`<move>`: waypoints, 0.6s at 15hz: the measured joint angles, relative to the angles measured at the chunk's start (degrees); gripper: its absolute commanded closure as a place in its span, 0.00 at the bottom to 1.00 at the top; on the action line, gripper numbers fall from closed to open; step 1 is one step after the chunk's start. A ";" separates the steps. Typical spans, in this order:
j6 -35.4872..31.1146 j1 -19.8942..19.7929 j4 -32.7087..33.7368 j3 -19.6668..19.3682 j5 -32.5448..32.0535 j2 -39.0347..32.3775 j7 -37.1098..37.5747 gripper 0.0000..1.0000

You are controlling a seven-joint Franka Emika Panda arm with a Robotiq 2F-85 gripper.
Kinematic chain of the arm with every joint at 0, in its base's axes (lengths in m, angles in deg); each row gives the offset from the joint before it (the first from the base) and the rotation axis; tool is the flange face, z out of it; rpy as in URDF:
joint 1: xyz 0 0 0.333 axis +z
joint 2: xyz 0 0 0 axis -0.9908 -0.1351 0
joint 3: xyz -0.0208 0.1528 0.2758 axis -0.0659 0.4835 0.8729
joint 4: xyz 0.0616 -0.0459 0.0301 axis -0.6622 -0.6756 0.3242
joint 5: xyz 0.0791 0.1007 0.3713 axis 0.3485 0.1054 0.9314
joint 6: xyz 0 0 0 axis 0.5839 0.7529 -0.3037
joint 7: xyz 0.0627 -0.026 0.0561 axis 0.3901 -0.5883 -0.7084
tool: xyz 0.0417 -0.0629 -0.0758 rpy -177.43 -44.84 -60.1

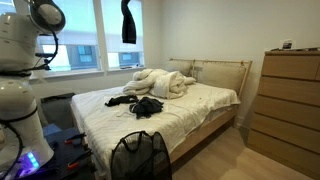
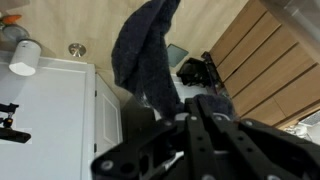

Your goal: Put some of the clothes on the bed in the laundry hamper

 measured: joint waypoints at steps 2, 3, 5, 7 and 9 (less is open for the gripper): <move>-3.24 -0.99 -0.04 -0.48 -0.19 -0.74 0.52 0.99; -4.38 -1.43 -0.04 -0.99 -0.31 -1.12 0.52 0.99; -6.19 -2.34 -0.05 -2.04 -0.45 -1.80 0.52 0.99; -7.41 -3.34 -0.06 -2.98 -0.46 -2.37 0.52 0.99; -7.94 -4.37 -0.07 -3.47 -0.46 -2.83 0.52 0.99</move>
